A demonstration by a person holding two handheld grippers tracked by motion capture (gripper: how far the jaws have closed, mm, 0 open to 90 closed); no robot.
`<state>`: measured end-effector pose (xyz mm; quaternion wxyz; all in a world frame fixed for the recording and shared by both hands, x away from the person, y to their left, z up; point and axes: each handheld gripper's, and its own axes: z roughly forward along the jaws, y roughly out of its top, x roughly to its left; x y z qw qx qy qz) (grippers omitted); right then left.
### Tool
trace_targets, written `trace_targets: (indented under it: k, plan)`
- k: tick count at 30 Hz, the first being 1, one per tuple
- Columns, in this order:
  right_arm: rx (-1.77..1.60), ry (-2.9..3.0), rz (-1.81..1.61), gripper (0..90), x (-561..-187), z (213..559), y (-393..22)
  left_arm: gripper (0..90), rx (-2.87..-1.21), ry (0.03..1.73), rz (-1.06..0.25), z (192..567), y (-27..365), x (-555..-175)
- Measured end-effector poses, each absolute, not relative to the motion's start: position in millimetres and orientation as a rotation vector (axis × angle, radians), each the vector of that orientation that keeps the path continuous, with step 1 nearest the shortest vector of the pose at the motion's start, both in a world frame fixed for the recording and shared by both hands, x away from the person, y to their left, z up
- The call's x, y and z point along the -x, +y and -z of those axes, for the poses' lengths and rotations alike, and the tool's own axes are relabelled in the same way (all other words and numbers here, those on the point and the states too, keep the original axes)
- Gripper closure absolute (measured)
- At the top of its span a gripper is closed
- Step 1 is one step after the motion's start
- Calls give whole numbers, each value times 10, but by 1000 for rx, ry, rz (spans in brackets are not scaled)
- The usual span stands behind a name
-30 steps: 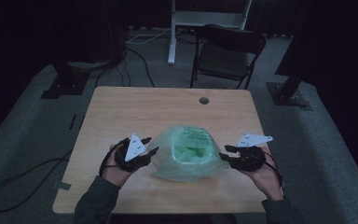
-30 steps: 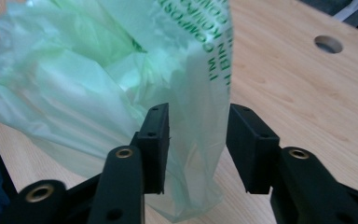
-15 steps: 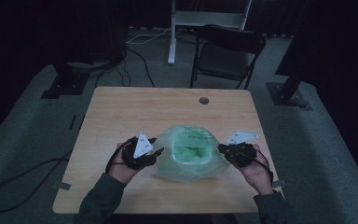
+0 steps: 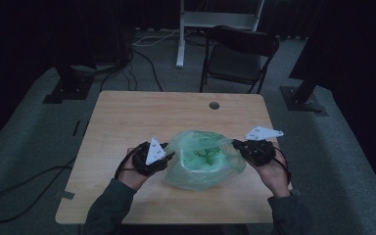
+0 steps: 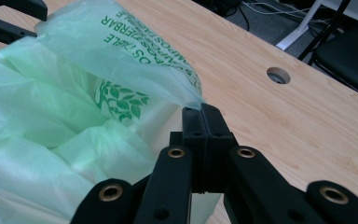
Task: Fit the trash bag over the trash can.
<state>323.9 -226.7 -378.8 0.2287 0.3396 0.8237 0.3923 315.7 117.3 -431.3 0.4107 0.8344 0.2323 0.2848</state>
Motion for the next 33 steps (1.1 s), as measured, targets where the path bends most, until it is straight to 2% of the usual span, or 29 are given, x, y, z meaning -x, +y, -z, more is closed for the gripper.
trace_targets:
  k: [13,28,32,33]
  plan:
    - [-929,2245,-1179,900,-3316,3585,-2261,580,-2038,559,-733,4067,1211,-3129]
    - [-937,2216,-1268,900,-3403,3366,-2248,511,-2026,496,-706,4019,979,-3154]
    - [-930,2222,-1274,900,-3408,3360,-2216,513,-2065,493,-720,4067,822,-3231]
    - [-929,2223,-1272,900,-3408,3359,-2210,552,-2077,509,-730,4079,802,-3251]
